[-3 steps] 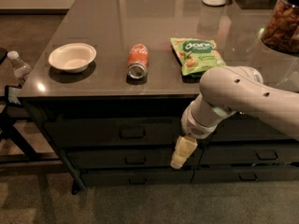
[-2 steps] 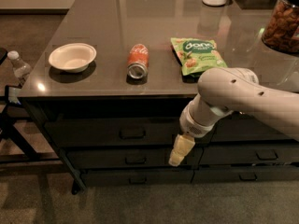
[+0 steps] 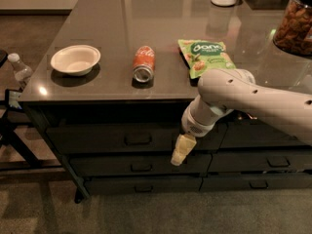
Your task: Open top drawer
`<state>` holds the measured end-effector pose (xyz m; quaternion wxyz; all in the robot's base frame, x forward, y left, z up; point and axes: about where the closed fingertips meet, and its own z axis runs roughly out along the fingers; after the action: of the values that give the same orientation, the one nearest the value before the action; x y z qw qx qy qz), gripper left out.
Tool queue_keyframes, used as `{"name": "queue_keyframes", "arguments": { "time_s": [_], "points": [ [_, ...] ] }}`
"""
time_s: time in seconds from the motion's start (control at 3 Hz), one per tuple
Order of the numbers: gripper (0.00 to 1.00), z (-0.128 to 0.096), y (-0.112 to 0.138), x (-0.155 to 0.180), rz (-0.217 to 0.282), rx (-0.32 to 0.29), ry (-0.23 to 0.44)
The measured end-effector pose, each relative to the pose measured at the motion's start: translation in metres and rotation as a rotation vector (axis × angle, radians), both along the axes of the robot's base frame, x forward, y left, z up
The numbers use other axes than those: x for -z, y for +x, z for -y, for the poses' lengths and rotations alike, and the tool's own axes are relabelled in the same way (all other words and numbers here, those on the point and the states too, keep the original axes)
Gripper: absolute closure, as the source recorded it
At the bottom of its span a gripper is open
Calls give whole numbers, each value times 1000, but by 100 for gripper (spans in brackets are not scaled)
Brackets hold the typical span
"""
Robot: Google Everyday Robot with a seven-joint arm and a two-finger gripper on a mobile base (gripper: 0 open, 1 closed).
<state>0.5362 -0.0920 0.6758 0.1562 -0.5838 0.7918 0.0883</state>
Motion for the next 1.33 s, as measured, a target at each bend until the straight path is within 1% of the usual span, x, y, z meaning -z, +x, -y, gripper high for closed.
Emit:
{"name": "queue_keyframes", "arguments": {
  "time_s": [0.67, 1.0, 1.33],
  "points": [
    [0, -16, 11, 24, -28, -36, 7],
    [0, -12, -4, 28, -52, -55, -1],
    [0, -9, -16, 25, -66, -61, 3]
  ]
}}
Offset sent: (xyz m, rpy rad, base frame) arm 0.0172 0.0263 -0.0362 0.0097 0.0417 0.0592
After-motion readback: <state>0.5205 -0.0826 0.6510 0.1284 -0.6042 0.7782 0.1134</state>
